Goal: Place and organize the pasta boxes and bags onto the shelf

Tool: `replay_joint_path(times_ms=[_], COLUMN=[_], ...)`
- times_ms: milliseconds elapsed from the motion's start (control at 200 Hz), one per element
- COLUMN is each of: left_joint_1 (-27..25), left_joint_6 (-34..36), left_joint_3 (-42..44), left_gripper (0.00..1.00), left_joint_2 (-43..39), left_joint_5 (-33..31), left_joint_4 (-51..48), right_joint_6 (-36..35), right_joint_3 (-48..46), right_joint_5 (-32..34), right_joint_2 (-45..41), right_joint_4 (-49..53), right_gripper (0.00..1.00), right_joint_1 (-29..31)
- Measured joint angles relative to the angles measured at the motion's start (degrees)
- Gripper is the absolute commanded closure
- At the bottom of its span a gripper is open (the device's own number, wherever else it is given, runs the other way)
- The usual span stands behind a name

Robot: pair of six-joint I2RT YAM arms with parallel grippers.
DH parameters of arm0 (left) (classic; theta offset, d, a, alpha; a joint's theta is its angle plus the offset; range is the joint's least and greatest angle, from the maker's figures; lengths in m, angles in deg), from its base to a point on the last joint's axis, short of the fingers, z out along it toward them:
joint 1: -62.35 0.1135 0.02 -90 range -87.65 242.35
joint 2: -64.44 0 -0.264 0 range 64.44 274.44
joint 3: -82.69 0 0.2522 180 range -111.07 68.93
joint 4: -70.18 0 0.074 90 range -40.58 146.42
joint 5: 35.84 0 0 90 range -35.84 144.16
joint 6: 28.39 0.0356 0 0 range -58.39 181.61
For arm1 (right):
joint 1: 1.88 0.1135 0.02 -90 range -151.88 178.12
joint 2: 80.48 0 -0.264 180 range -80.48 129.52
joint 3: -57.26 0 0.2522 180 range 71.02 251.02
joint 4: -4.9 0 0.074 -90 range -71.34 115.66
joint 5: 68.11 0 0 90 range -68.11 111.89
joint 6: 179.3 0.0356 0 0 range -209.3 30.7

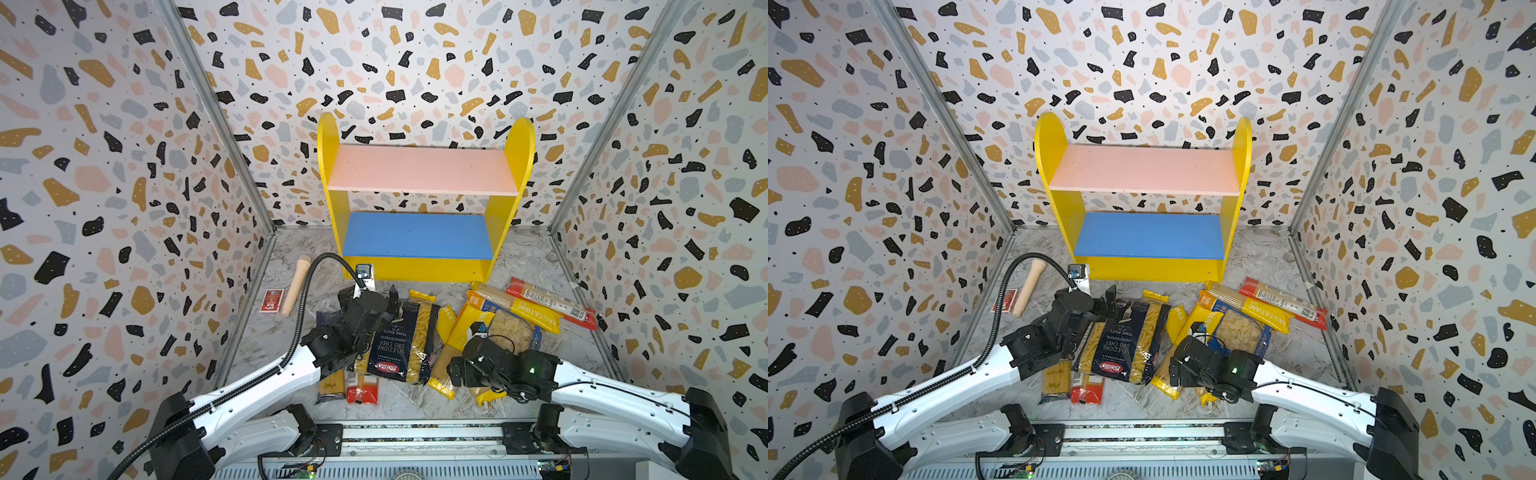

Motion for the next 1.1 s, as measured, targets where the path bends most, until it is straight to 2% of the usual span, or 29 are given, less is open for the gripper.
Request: replay_joint_path(times_ms=[320, 731, 1101], left_joint_1=[-0.2, -0.2, -0.2], left_joint_6=[-1.7, -1.7, -1.7], left_joint_3=[0.0, -2.1, -2.4], left_gripper=[0.01, 0.0, 0.0], left_joint_2=[-4.2, -6.5, -6.9], left_joint_5=[7.2, 7.5, 7.2], left_joint_4=[-5.4, -10.2, -12.1], right_joint_6=[5.6, 10.6, 14.1], right_joint_3=[-7.7, -12.5, -16.2], right_joint_5=[-5.9, -8.4, -7.6], right_joint_2=[-1.5, -1.9, -4.1], right_joint_4=[-9.8, -21.0, -21.5], right_gripper=[0.06, 0.12, 0.11], right_joint_1=[2.1, 1.8, 0.8])
